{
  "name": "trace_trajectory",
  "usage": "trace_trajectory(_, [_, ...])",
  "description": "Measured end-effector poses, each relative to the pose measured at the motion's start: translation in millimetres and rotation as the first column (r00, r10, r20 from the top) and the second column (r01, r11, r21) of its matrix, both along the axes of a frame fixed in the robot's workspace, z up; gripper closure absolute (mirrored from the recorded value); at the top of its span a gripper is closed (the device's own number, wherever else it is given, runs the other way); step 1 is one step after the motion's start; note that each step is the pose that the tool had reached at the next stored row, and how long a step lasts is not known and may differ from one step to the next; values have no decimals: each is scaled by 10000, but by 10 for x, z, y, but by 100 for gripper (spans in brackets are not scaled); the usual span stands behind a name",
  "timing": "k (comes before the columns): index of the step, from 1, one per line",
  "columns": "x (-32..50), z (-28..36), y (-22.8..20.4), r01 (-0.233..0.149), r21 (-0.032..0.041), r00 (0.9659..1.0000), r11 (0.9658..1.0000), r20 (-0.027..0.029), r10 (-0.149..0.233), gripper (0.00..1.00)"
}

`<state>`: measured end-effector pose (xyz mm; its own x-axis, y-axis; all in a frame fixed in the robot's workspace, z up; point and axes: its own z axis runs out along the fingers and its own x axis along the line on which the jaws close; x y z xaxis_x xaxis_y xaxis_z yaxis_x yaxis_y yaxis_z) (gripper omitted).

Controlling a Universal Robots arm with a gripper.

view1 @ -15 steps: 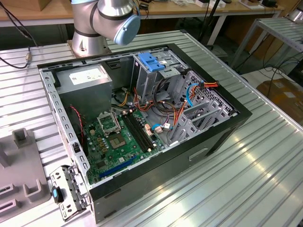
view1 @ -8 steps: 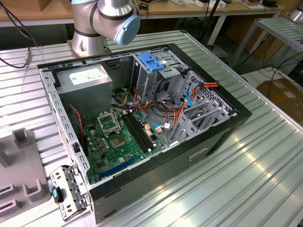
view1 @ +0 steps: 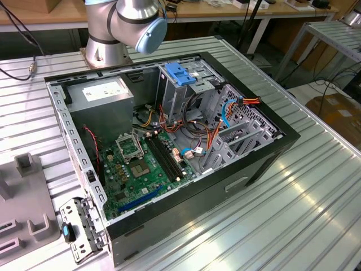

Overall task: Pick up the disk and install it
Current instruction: 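Pick up the disk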

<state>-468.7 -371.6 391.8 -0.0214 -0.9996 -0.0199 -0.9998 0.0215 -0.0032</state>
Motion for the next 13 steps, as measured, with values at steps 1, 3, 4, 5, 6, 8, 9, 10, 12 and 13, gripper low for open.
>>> trace_trajectory(1, [1, 7, 0, 0, 0, 10000, 10000, -3, 0, 63])
trace_trajectory(3, [2, 15, 0, 1, 1, 10000, 10000, -4, -1, 63])
trace_trajectory(4, [2, 20, 0, 0, 0, 10000, 10000, -6, 0, 63])
trace_trajectory(5, [2, 24, 0, 0, 0, 10000, 10000, -7, 0, 63])
trace_trajectory(6, [3, 30, 0, 0, 0, 10000, 10000, -8, 0, 63])
trace_trajectory(8, [3, 36, 0, 0, 1, 10000, 10000, -10, 0, 63])
trace_trajectory(9, [3, 42, 0, 1, 0, 10000, 10000, -11, -1, 63])
trace_trajectory(10, [4, 44, 0, 0, 1, 10000, 10000, -11, 0, 63])
trace_trajectory(12, [4, 54, 0, 0, 0, 10000, 10000, -15, 0, 63])
trace_trajectory(13, [5, 58, 0, 1, 0, 10000, 10000, -15, -1, 63])
